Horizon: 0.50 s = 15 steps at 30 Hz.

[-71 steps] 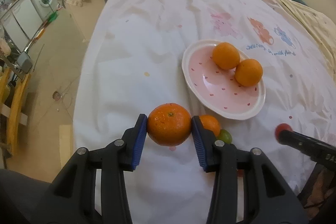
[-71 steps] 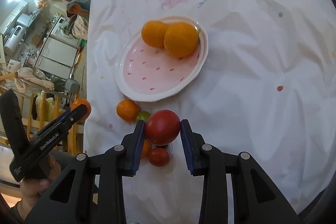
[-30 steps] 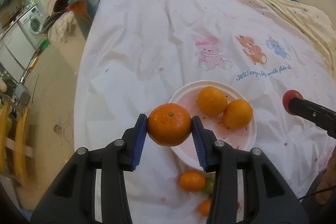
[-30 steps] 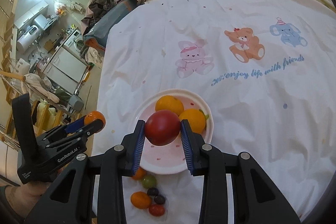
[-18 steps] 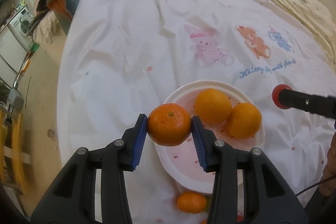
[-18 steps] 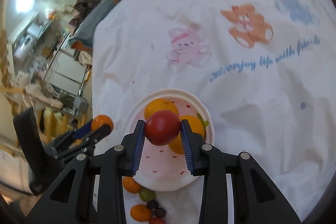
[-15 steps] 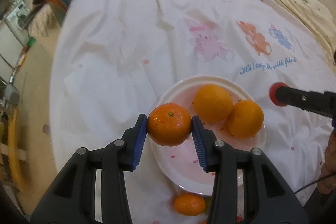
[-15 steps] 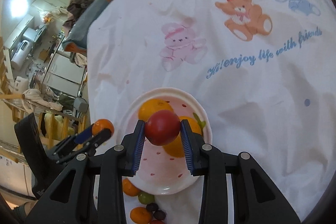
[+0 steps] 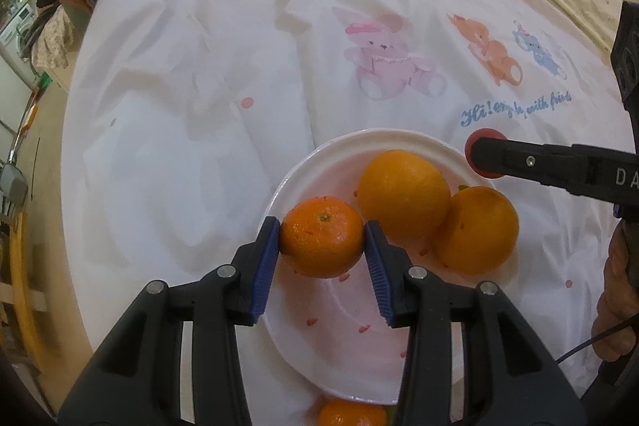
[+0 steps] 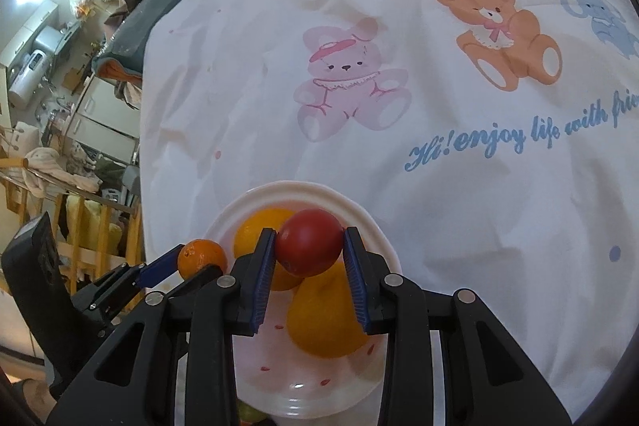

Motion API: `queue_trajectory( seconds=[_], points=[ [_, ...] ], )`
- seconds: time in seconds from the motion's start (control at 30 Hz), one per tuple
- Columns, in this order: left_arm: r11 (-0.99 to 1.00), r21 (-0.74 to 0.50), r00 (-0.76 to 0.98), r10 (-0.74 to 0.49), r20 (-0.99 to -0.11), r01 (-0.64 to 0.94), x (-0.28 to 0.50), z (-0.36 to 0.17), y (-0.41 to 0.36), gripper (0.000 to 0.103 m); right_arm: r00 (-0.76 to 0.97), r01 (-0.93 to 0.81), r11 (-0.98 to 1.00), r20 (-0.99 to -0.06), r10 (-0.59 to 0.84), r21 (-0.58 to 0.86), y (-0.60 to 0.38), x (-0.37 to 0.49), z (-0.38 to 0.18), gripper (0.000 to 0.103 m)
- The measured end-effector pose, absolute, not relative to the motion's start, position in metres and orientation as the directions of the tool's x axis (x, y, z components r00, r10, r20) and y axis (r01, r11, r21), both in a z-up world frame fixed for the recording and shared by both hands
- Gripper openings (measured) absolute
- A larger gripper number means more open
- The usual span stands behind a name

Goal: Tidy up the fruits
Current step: 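Lower the tomato onto the plate with the right gripper while the left holds the tangerine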

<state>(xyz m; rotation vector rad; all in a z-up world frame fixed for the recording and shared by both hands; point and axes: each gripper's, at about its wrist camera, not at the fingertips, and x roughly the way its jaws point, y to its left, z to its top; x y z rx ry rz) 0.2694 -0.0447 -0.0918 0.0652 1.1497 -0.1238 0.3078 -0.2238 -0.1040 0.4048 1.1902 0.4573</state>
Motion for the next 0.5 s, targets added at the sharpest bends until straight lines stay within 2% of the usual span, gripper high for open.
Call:
queue_trajectory(
  seconds=[0.17,0.4,0.43,0.5],
  points=[
    [0.991,-0.06,0.375,-0.101,-0.921,0.12,0.271,-0.095,-0.045,0.039,0.298,-0.101,0.854,-0.804,0.515,0.51,-0.223,0.311,-0.116,0.038],
    [0.993,-0.039,0.36,-0.077,-0.93,0.11,0.273,-0.105,-0.043,0.04,0.282,-0.069,0.851,-0.808,0.517,0.52,-0.226,0.313,-0.124,0.04],
    [0.994,-0.047,0.353,-0.08,-0.932,0.103,0.273,-0.106,-0.042,0.04,0.282,-0.064,0.848,-0.806,0.521,0.526,-0.227,0.313,-0.124,0.042],
    [0.994,-0.053,0.356,-0.084,-0.931,0.096,0.273,-0.105,-0.039,0.04,0.285,-0.06,0.841,-0.798,0.53,0.537,-0.227,0.313,-0.123,0.056]
  ],
)
